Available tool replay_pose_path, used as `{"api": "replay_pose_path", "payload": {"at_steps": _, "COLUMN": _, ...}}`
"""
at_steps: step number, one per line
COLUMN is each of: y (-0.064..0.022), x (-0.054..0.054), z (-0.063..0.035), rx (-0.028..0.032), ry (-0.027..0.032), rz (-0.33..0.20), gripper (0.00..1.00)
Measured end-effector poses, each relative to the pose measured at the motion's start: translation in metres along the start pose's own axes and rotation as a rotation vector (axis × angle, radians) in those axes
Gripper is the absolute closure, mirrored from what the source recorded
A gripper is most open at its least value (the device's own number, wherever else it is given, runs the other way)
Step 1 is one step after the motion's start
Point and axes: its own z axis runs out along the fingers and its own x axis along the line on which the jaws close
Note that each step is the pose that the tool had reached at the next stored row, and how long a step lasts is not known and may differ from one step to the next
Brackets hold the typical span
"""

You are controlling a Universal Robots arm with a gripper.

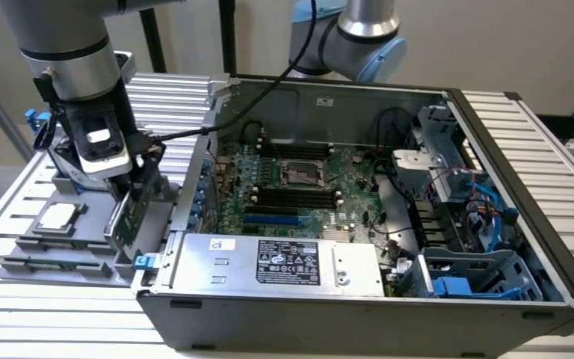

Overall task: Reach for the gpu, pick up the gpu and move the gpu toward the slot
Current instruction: 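Pick up the gpu and move the gpu toward the slot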

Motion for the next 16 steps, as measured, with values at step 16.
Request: {"api": "replay_pose_path", "payload": {"at_steps": 16, "y": 0.0005, "x": -0.016, "z": -0.0724, "rx": 0.0006, "ry": 0.0089, "rz": 0.000, "gripper": 0.73}}
